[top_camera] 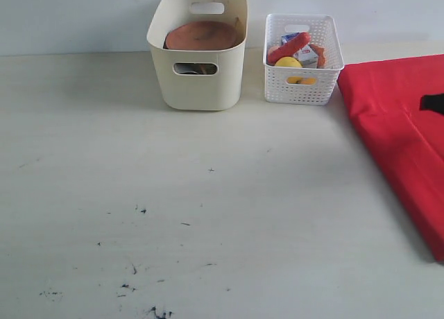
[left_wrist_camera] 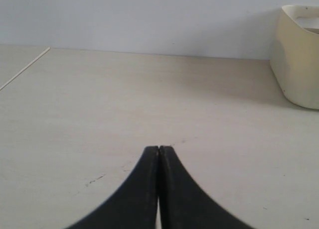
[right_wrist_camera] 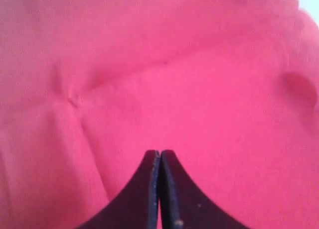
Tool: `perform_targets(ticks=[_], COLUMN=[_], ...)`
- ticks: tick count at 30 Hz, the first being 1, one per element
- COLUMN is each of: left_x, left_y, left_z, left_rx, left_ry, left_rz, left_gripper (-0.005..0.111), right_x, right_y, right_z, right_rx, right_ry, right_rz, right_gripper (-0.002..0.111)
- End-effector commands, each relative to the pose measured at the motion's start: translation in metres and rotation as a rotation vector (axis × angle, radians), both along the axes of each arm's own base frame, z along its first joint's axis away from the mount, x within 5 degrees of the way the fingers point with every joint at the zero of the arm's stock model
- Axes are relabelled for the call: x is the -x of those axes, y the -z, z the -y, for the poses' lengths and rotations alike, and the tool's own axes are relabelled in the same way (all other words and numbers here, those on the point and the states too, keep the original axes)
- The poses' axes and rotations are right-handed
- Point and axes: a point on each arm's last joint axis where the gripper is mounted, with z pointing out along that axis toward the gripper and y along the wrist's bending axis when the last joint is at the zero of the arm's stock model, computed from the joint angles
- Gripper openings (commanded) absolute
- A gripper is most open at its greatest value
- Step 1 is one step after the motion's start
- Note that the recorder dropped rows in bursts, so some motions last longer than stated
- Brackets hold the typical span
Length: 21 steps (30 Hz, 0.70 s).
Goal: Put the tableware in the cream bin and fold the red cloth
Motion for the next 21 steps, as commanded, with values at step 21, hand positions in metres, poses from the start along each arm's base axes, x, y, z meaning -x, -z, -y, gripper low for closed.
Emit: perform_targets(ticks=[21], left_x=[0.000], left_y=[0.001], left_z=[0.001], left_rx=[0.008], left_ry=[0.008], left_rz=[0.007], left_gripper=[0.001], right_x=[-0.080], right_y=[0.055], right_z=[-0.002], right_rx=[-0.017], right_ry=[-0.247], right_rz=[-0.026], right_gripper=[0.000])
